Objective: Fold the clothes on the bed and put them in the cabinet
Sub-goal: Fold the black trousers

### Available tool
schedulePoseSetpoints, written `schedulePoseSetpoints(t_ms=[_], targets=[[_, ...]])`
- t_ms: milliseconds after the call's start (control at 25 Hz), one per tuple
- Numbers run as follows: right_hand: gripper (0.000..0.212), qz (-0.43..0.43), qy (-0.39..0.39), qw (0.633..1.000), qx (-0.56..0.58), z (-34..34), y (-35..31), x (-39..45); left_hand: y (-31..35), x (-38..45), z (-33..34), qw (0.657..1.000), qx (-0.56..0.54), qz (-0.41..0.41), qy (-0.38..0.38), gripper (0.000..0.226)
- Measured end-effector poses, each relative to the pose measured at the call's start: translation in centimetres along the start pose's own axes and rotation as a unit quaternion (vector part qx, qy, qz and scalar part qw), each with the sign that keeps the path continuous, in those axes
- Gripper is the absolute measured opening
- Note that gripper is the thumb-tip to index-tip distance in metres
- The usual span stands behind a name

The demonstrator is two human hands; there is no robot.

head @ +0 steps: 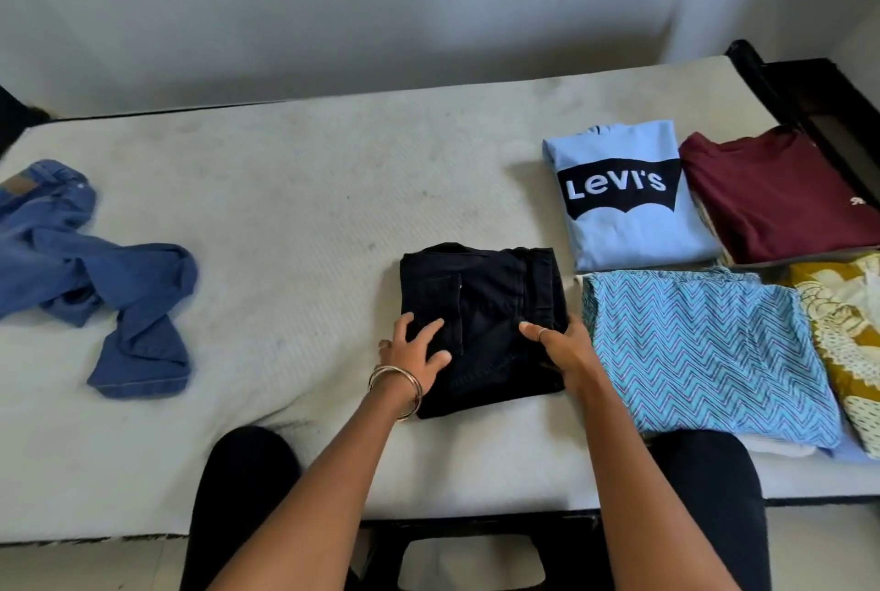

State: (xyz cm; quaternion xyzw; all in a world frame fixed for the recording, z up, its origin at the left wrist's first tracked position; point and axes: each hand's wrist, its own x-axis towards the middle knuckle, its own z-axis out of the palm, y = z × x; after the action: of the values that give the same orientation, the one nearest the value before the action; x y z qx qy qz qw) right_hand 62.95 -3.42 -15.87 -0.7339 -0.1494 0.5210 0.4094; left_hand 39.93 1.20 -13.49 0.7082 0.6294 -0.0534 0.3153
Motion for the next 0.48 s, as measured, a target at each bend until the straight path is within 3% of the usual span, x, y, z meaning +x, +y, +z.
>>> schedulePoseSetpoints(t_ms=[80,160,200,280,360,480], targets=[[0.078,-0.007,0.055,0.995,-0.078,1.0,0.7,-0.9,-0.4,-0.4,1.5,0.987,-0.144,-0.053,0.038,0.077],[0.091,-0.015,0.188,0.955,-0.23,2.7,1.6,-2.9,-0.5,-0.5,2.4,0.933,-0.321,-0.148,0.06,0.097],[0.094,-0.008,0.251,0.939,-0.234,3.9,2.0,-4.4,-0.6,-0.5,2.7,0.915,-0.36,-0.174,0.045,0.101],[0.1,0.06,0.285,0.95,-0.114,6.2,2.3,-7.0,-1.0,-0.1,3.5,0.908,-0.371,-0.195,0.008,0.1],[0.109,0.147,0.244,0.957,0.052,8.3,3.1,-8.3,-0.8,0.1,3.4,0.905,-0.363,-0.219,-0.004,0.091],[0.108,0.143,0.192,0.94,0.243,9.2,2.9,-8.7,0.0,-0.7,3.2,0.879,-0.422,-0.22,-0.02,0.081]])
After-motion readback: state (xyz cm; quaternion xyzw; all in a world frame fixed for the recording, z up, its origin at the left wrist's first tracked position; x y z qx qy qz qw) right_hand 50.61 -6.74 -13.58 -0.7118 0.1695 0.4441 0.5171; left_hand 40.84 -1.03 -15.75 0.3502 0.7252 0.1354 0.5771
